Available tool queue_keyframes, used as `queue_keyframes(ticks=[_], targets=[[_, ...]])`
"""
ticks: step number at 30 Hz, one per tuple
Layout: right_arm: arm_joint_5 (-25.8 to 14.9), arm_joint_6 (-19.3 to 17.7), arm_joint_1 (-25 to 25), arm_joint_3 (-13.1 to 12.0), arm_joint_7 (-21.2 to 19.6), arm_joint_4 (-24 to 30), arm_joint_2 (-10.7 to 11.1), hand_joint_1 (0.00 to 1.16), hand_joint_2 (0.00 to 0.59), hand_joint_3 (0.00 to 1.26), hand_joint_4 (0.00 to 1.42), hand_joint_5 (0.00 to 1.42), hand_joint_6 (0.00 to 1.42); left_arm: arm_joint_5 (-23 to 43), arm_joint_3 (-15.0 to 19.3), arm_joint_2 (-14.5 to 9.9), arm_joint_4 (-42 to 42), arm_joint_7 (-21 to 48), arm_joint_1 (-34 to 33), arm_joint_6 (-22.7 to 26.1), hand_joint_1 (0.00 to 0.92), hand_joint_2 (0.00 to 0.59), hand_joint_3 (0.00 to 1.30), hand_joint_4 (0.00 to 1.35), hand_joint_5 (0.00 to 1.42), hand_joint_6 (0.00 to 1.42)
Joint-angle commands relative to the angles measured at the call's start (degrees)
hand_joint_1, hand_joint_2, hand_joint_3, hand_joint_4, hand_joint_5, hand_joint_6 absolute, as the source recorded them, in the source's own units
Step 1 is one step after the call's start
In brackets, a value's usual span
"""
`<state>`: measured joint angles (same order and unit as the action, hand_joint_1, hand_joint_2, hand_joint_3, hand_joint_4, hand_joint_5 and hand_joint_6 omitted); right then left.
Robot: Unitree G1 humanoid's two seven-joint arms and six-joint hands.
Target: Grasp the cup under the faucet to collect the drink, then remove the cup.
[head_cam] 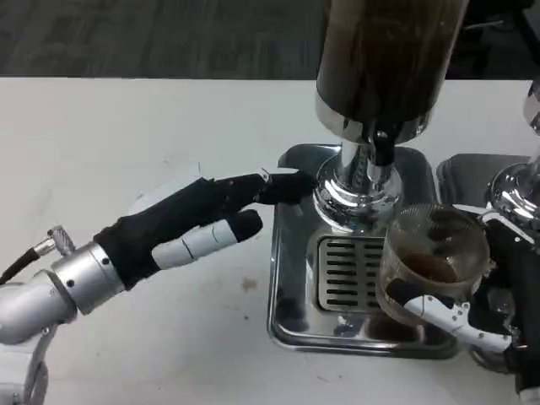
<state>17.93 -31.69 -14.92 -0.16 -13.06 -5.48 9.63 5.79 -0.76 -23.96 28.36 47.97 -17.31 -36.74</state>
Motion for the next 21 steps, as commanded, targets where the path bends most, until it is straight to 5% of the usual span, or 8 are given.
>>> queue_keyframes(ticks=[1,21], targets=[[-1.86,-0.15,-1.54,-1.41,1.17,4.88,0.06,1.01,0.074,0.79,0.91,1.1,1.38,-3.79,-0.49,-2.32,-4.93,-3.03,2.23,-5.39,0.0,0.061,0.13,0.01,0.03,0.06],[-4.98,0.69,-4.75,-3.71,5.88,11.92,-0.24,1.02,0.074,0.83,0.95,1.13,1.39,-9.41,0.17,-11.03,-17.42,-9.87,11.4,-14.81,0.0,0.038,0.09,0.0,0.0,0.01]])
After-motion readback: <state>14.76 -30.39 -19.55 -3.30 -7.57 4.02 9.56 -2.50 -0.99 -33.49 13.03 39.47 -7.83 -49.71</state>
